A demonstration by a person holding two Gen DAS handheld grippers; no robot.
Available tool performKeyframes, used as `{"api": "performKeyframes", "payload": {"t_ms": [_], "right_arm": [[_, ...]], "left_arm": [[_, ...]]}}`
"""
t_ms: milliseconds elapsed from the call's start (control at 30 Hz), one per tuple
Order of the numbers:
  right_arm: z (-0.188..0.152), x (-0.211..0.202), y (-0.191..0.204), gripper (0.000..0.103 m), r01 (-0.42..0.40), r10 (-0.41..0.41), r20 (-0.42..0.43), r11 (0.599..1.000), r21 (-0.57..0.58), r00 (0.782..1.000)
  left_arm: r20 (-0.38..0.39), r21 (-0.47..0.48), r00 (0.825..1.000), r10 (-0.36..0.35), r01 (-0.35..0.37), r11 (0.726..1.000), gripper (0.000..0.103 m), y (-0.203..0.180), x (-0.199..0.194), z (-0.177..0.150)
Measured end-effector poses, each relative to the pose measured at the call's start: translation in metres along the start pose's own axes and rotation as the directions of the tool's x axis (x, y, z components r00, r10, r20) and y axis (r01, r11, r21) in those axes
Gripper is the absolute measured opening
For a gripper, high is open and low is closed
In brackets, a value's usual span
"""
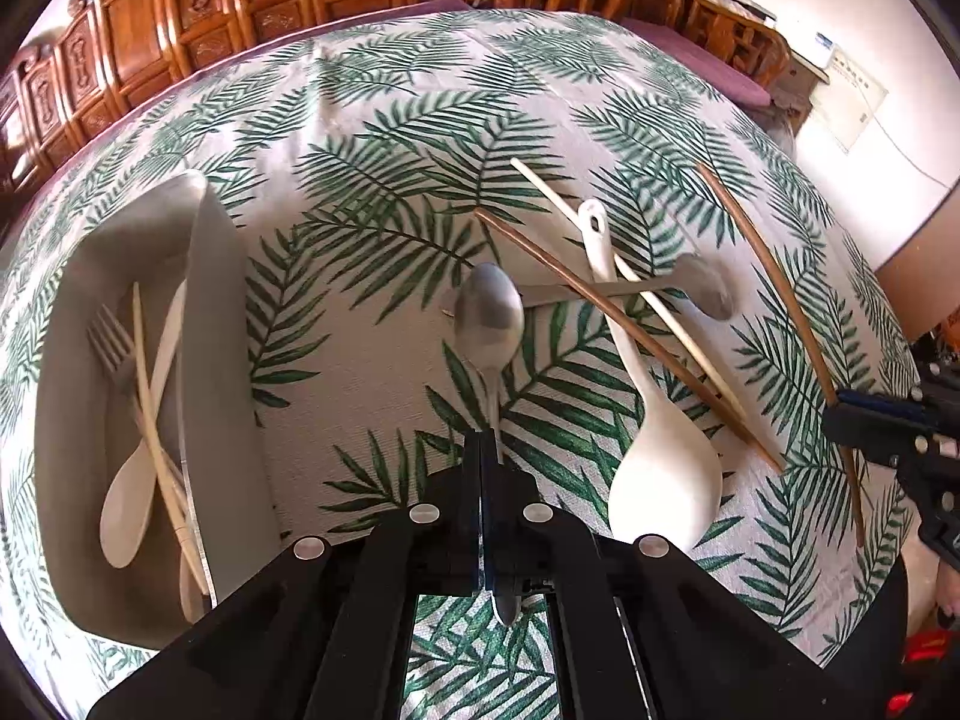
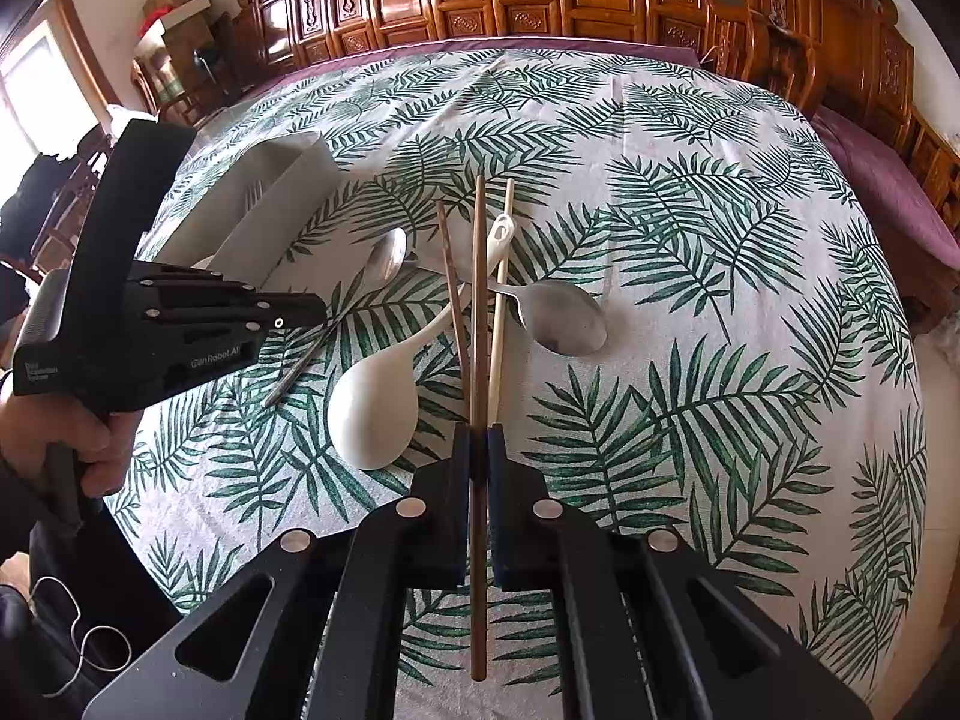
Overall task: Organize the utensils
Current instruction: 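Lift the chopstick with the right tool while the left tool grasps a metal spoon handle, then carry the metal spoon over the tray with the left tool while the right tool carries the chopstick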
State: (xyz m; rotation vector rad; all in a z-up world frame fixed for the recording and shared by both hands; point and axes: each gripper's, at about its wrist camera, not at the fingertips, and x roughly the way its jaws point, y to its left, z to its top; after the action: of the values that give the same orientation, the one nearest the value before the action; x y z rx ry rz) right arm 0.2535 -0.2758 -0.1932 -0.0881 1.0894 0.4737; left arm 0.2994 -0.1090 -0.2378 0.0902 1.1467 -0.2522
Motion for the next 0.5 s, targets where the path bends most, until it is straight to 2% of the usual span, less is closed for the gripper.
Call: {"api": "performKeyframes", "payload": {"t_ms": [133, 233, 367, 500], "right_arm": [[-0.001, -0.001, 0.003, 0.007, 0.001, -0.001, -0.002, 1.0, -0.004, 1.0], [-0.003, -0.001, 0.001, 0.007, 0.003, -0.003, -0.005, 1.0, 0.001, 1.0], [-0.005, -0.002, -0.004, 0.007, 0.006, -0.006, -0.006, 1.0, 0.009, 1.0], [-0.005, -0.003, -0.007, 0.007, 0.007, -0.007, -0.004, 1.0, 0.015, 1.0]], "left_arm": [[0.002, -0.015, 1.0, -0.018, 0.018, 1.0, 0.0, -0.001, -0.001, 0.005], [-0.007, -0.012, 1.0, -0.011, 0.011, 1.0, 0.009, -0.005, 0.005, 0.009], [-0.039, 0.002, 0.999, 0.001, 0.0, 1.0, 0.009, -0.01, 0.017, 0.013], [-0.033, 0.03, 0.999, 0.036, -0.035, 0.999, 0.01, -0.014, 0.018, 0.016]]}}
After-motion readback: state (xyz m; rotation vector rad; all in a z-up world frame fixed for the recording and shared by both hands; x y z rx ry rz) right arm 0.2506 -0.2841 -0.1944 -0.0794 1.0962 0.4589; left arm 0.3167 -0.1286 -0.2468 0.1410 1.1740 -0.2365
